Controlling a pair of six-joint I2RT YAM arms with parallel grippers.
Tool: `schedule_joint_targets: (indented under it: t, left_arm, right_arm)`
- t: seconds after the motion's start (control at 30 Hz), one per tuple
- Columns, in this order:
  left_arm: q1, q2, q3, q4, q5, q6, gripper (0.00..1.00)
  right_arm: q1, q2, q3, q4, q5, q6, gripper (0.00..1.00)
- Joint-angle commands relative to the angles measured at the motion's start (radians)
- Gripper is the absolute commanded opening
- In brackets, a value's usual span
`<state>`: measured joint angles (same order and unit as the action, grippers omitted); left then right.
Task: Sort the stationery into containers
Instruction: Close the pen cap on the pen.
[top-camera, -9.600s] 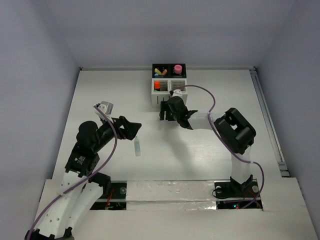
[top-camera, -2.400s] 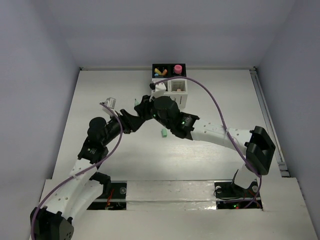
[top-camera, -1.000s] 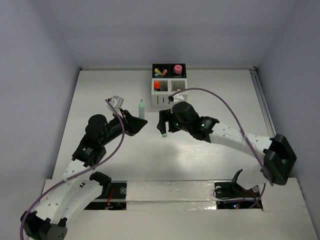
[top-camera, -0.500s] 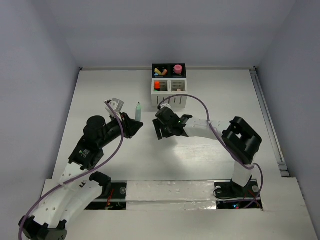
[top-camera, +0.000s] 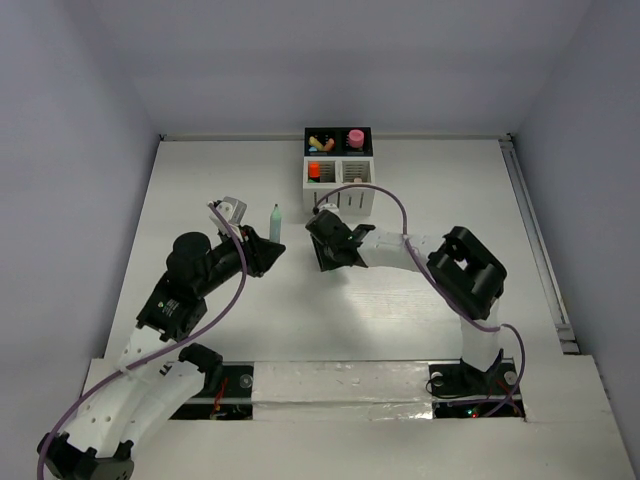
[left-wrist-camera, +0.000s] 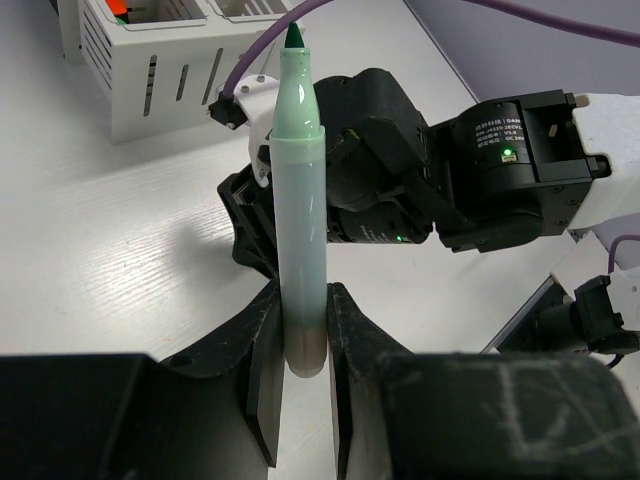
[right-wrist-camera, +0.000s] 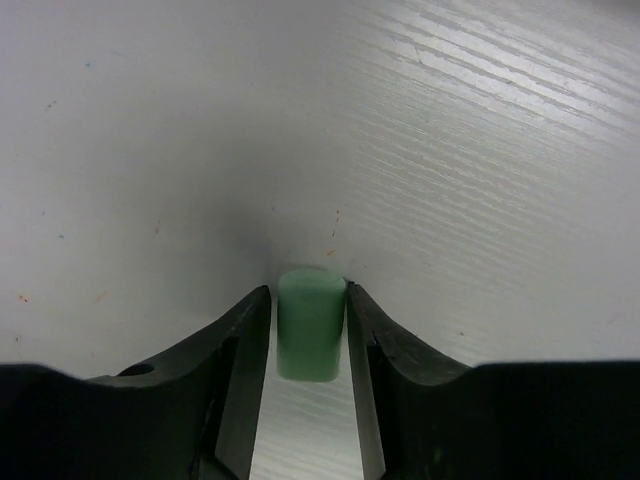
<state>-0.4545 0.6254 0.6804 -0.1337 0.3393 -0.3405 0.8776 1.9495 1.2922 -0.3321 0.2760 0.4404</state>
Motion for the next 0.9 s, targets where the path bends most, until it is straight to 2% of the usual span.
schedule_joint_targets:
  t: [0.0, 0.1, 0.13, 0.2, 0.23, 0.33, 0.53, 0.6, 0.63, 0.77, 0.87]
  left_arm:
    - [-0.004, -0.006, -0.007, 0.029, 0.007, 0.014, 0.00]
    - [-0.004, 0.008, -0.008, 0.031, 0.020, 0.012, 0.00]
    - [-0.004, 0.017, -0.007, 0.028, 0.020, 0.012, 0.00]
    - [-0.004, 0.020, -0.007, 0.028, 0.017, 0.014, 0.00]
    - [-0.004, 0.022, -0.007, 0.028, 0.017, 0.014, 0.00]
    - [-0.004, 0.025, -0.007, 0.026, 0.012, 0.011, 0.00]
    - [-0.004, 0.037, -0.010, 0.025, 0.006, 0.012, 0.00]
    - [-0.004, 0.040, -0.010, 0.023, 0.001, 0.014, 0.00]
    - [-0.004, 0.042, -0.010, 0.023, 0.000, 0.014, 0.00]
    - [-0.004, 0.046, -0.010, 0.020, -0.008, 0.014, 0.00]
    - [-0.004, 0.046, -0.012, 0.019, -0.011, 0.014, 0.00]
  right_arm:
    - [-0.003, 0.025, 0.044, -0.002, 0.029, 0.004, 0.41]
    - [-0.003, 0.022, 0.044, 0.002, 0.035, 0.007, 0.27]
    - [-0.012, 0.022, 0.045, 0.001, 0.035, 0.009, 0.19]
    - [-0.012, 0.008, 0.047, 0.004, 0.041, 0.008, 0.15]
    - [-0.012, 0.000, 0.051, 0.004, 0.046, 0.008, 0.10]
    - [-0.012, -0.059, 0.055, 0.027, 0.057, 0.003, 0.04]
    - [-0.012, -0.308, 0.033, 0.226, 0.078, 0.011, 0.02]
    - [-0.012, -0.383, 0.009, 0.394, 0.077, 0.043, 0.02]
    - [-0.012, -0.402, 0.002, 0.395, 0.069, 0.058, 0.01]
    - [-0.012, -0.448, -0.022, 0.595, 0.038, 0.130, 0.01]
    - [-0.012, -0.451, -0.019, 0.678, 0.011, 0.168, 0.01]
